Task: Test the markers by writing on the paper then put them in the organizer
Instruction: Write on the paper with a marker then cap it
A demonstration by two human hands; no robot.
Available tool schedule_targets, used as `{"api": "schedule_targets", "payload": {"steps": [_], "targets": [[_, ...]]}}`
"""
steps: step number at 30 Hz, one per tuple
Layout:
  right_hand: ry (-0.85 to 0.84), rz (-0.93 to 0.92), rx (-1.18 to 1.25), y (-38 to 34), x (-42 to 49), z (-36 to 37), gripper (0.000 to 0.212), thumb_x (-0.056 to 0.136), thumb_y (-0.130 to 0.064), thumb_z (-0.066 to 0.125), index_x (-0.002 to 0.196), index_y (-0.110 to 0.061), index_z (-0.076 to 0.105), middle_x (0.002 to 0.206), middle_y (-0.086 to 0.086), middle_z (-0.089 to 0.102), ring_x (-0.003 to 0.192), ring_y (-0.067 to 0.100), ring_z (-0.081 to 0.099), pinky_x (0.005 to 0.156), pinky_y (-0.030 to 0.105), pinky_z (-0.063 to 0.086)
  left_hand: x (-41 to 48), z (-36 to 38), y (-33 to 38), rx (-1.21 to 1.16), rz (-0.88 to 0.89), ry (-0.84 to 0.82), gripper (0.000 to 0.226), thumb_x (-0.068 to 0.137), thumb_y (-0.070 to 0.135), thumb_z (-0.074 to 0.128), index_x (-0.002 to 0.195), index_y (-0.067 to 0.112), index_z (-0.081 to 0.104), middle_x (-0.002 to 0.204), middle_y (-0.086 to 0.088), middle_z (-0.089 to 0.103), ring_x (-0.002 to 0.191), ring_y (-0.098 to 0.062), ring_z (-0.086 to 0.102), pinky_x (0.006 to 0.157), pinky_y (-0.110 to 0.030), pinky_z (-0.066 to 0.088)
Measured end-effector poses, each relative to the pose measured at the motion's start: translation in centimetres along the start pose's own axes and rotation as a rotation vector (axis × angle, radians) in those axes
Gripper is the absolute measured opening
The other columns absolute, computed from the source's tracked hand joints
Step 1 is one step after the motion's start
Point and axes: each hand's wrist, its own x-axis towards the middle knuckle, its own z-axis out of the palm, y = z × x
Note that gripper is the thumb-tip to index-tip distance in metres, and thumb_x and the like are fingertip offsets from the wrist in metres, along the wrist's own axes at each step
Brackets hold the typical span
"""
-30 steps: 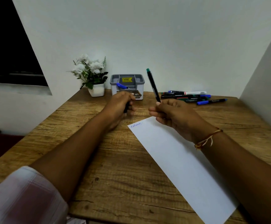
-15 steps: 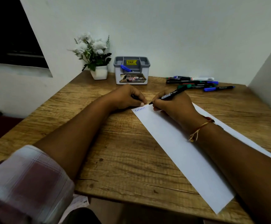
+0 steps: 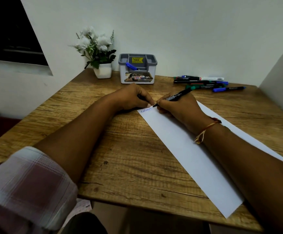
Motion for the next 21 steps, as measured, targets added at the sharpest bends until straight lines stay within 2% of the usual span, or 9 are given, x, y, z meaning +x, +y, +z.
{"api": "schedule_targets", "payload": {"steps": [7,11,16,21], "targets": [[-0.015,-0.003,-0.020,-0.03,0.19,0.13,0.018,0.077,-0.025,0.075,0.079,-0.008,0.079,0.075,0.007,0.078,0.082,0.028,0.076,0.082,0.052,0.062,-0.06,-0.02,0.03,-0.021,-0.003,-0.005,0.020,0.089,0.014,0.071,0.104,0.026,0.077,0.099,0.017,0.070,0.093,0.000,0.061,0.075,-0.013,0.043],[-0.005,0.021,-0.009,0.10,0.29,0.04,0.016,0.080,-0.020,0.071,0.078,-0.005,0.078,0.074,0.006,0.078,0.082,0.027,0.076,0.085,0.054,0.061,0.06,0.08,-0.12,-0.018,-0.002,-0.005,0.020,0.087,0.015,0.073,0.103,0.027,0.077,0.104,0.015,0.071,0.098,-0.002,0.062,0.083,-0.015,0.046],[-0.001,0.024,-0.027,0.11,0.33,0.22,0.016,0.081,-0.020,0.071,0.081,-0.007,0.079,0.076,0.006,0.078,0.083,0.027,0.076,0.085,0.055,0.061,0.21,0.06,-0.29,-0.019,0.000,-0.013,0.020,0.088,0.015,0.072,0.102,0.028,0.078,0.106,0.014,0.072,0.102,-0.006,0.063,0.096,-0.028,0.050],[-0.017,0.060,-0.015,0.11,0.42,0.11,0.016,0.079,-0.021,0.072,0.083,-0.006,0.078,0.079,0.009,0.078,0.086,0.030,0.076,0.084,0.055,0.062,0.11,-0.03,-0.10,-0.025,-0.002,-0.017,0.020,0.088,0.015,0.071,0.104,0.026,0.077,0.106,0.014,0.072,0.100,-0.003,0.063,0.091,-0.023,0.050]]}}
